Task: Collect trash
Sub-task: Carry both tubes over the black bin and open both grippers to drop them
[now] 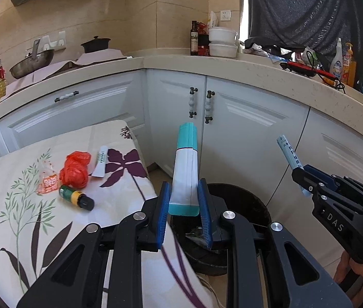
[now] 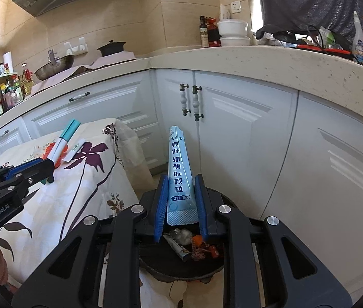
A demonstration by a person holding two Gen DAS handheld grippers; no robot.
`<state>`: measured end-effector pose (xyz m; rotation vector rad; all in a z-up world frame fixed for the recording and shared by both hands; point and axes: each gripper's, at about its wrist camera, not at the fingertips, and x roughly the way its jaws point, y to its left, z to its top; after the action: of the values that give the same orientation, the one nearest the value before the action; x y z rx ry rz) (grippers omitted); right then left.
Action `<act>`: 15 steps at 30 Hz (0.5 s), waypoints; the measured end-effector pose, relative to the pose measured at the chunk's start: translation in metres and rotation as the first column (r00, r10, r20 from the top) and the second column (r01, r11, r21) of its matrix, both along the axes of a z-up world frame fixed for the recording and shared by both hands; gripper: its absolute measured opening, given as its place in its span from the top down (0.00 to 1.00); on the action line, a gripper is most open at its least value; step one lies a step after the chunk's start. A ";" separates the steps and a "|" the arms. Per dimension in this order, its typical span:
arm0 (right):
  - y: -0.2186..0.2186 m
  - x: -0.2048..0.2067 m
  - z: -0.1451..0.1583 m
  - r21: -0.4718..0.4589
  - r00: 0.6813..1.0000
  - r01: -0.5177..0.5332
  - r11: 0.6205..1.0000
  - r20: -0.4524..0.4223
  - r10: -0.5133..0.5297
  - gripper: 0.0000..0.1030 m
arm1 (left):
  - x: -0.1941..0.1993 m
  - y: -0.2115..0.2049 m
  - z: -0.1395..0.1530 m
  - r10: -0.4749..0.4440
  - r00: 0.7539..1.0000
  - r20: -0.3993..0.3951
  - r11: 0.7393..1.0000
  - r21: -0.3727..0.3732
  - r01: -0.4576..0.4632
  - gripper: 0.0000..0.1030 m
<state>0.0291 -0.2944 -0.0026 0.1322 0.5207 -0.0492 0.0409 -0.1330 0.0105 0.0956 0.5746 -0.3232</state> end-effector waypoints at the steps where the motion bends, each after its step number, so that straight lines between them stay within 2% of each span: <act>1: -0.001 0.000 -0.001 0.000 1.000 0.002 1.000 -0.002 -0.002 0.80 | 0.001 -0.002 -0.001 0.000 1.000 -0.001 1.000 0.000 0.000 0.77; 15: -0.016 0.006 -0.008 0.011 1.000 0.029 1.000 -0.012 -0.029 0.80 | 0.011 -0.026 -0.014 -0.016 1.000 -0.019 1.000 0.026 0.016 0.77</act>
<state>0.0351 -0.3104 -0.0109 0.1502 0.5310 -0.0755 0.0517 -0.1588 -0.0034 0.1223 0.5975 -0.3324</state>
